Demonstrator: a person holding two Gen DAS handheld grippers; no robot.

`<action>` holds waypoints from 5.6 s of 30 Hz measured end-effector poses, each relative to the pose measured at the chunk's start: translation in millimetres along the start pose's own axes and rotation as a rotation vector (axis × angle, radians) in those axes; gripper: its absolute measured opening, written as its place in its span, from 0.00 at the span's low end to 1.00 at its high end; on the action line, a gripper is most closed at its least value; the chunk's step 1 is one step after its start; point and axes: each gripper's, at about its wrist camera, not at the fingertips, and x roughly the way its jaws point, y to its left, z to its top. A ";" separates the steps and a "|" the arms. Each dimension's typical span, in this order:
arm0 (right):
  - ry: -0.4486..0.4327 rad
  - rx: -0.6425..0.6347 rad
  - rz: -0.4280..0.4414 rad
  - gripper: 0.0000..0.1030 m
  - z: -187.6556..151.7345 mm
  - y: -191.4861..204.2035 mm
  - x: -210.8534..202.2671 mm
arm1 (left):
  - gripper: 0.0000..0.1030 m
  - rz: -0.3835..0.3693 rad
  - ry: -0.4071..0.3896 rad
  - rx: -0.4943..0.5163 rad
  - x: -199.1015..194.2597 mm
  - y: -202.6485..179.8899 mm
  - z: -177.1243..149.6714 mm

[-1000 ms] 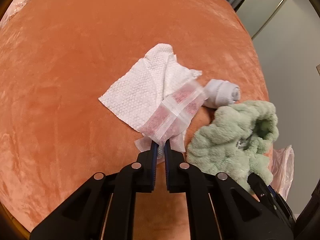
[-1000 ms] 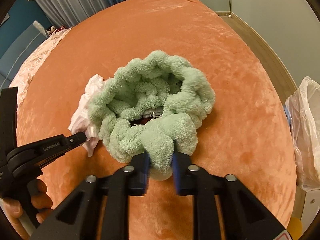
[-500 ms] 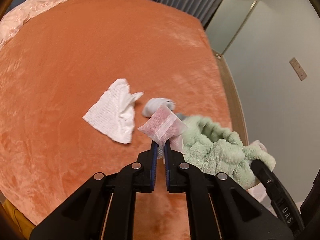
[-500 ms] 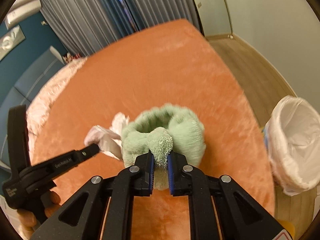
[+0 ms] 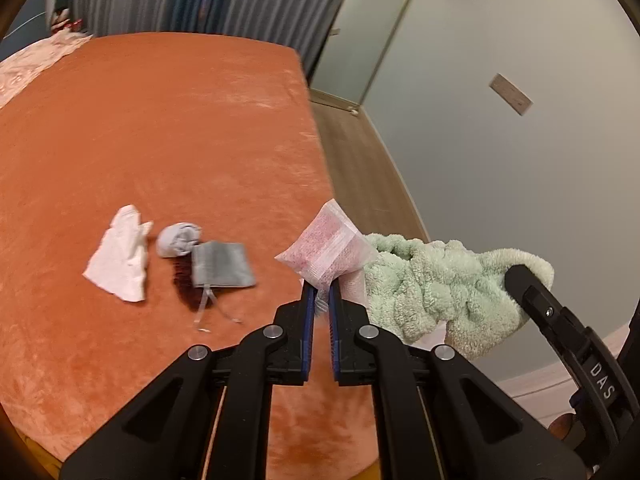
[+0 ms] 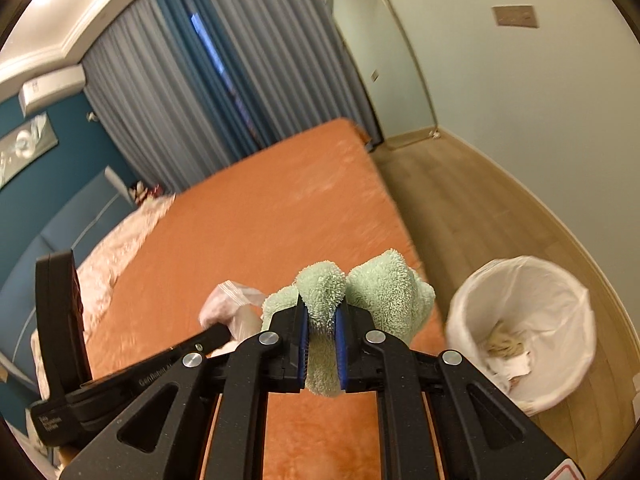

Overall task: Collect trash
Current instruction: 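Carry the packet in the left tool while the right tool carries the green scrunchie to the wastebasket, then open the left tool over the wastebasket while the right tool releases the green scrunchie into it, then move both open tools back over the remaining items on the bed, then grasp the white tissue with the left tool while the right tool grasps the grey pouch, then carry the tissue in the left tool while the right tool carries the grey pouch to the wastebasket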

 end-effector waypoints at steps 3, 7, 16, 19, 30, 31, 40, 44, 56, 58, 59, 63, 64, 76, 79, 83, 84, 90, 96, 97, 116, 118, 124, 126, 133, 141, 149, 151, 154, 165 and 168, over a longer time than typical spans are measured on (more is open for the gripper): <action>-0.037 0.016 -0.028 0.10 10.2 -21.8 -18.0 | 0.06 -0.032 0.007 0.036 2.8 -31.2 -1.5; -0.076 0.043 -0.078 0.10 18.8 -54.2 -38.7 | 0.06 -0.060 0.017 0.092 10.4 -71.7 -5.4; -0.116 0.090 -0.142 0.10 25.4 -99.4 -59.9 | 0.06 -0.102 0.059 0.169 36.2 -127.8 -19.2; -0.120 0.103 -0.159 0.10 23.7 -111.1 -62.5 | 0.06 -0.121 0.072 0.192 46.7 -141.2 -21.5; -0.124 0.155 -0.206 0.10 21.5 -147.5 -66.2 | 0.07 -0.152 0.117 0.242 78.0 -170.9 -31.9; -0.124 0.158 -0.210 0.10 21.6 -149.9 -66.3 | 0.07 -0.155 0.120 0.248 79.7 -173.3 -32.5; -0.112 0.177 -0.231 0.13 20.7 -155.9 -61.5 | 0.37 -0.159 0.132 0.217 91.8 -179.0 -33.3; -0.100 0.174 -0.225 0.21 20.0 -153.5 -55.6 | 0.43 -0.129 0.121 0.210 92.5 -172.7 -33.1; -0.103 0.133 -0.222 0.39 18.7 -139.1 -55.5 | 0.43 -0.094 0.096 0.196 82.9 -155.9 -30.5; -0.101 0.129 -0.221 0.40 18.5 -136.4 -55.6 | 0.43 -0.093 0.091 0.194 80.4 -153.3 -29.9; -0.101 0.126 -0.220 0.40 18.9 -134.7 -55.4 | 0.43 -0.093 0.091 0.191 79.1 -152.1 -29.6; -0.100 0.114 -0.214 0.43 22.6 -130.3 -53.6 | 0.43 -0.089 0.085 0.177 74.8 -145.5 -28.3; -0.099 0.108 -0.213 0.43 22.8 -127.9 -53.3 | 0.43 -0.089 0.082 0.172 73.5 -142.9 -28.0; -0.070 0.061 -0.191 0.46 18.2 -105.0 -43.8 | 0.43 -0.074 0.049 0.137 55.9 -114.1 -20.6; -0.057 0.044 -0.185 0.48 15.1 -96.3 -39.0 | 0.43 -0.065 0.045 0.121 52.6 -102.8 -19.4; -0.039 0.019 -0.174 0.49 12.3 -83.2 -31.7 | 0.43 -0.053 0.040 0.087 47.7 -84.2 -17.2; -0.035 0.013 -0.170 0.49 12.2 -80.2 -29.9 | 0.43 -0.049 0.037 0.079 46.6 -79.0 -16.7; -0.003 -0.021 -0.145 0.50 6.2 -56.9 -16.5 | 0.43 -0.012 0.023 0.042 39.0 -47.5 -14.6; 0.032 -0.059 -0.115 0.50 0.3 -31.2 -0.8 | 0.43 0.016 0.007 -0.020 30.9 -8.3 -15.2; 0.040 -0.068 -0.109 0.50 -1.5 -25.8 2.6 | 0.43 0.021 0.006 -0.029 29.5 -1.8 -14.9; 0.163 -0.181 -0.065 0.61 -37.2 54.6 63.5 | 0.46 0.100 -0.010 -0.172 13.3 103.6 -14.1; 0.179 -0.189 -0.062 0.61 -42.0 61.3 71.5 | 0.49 0.123 -0.007 -0.193 14.4 119.8 -16.3; 0.247 -0.210 -0.056 0.61 -60.3 78.4 105.4 | 0.50 0.204 0.027 -0.248 23.8 170.7 -24.2; 0.271 -0.217 -0.058 0.61 -68.4 84.1 120.0 | 0.54 0.227 0.038 -0.268 28.0 186.7 -27.0; 0.357 -0.243 -0.073 0.61 -89.5 98.3 180.0 | 0.64 0.295 0.096 -0.325 58.7 242.8 -30.5; 0.446 -0.245 -0.103 0.61 -112.2 107.8 255.3 | 0.64 0.306 0.184 -0.351 108.6 281.1 -24.0; 0.494 -0.248 -0.128 0.61 -116.5 107.5 305.1 | 0.64 0.289 0.248 -0.336 157.9 291.5 -9.1; 0.511 -0.242 -0.126 0.61 -118.9 105.3 313.8 | 0.64 0.284 0.265 -0.334 167.7 292.0 -9.1; 0.527 -0.230 -0.130 0.55 -123.6 100.5 322.3 | 0.57 0.285 0.283 -0.322 176.8 291.9 -12.4; 0.563 -0.183 -0.127 0.11 -136.4 84.6 315.0 | 0.02 0.290 0.253 -0.309 164.9 280.6 -16.4; 0.542 -0.167 -0.119 0.08 -130.9 81.1 298.9 | 0.02 0.283 0.229 -0.301 150.8 268.6 -15.8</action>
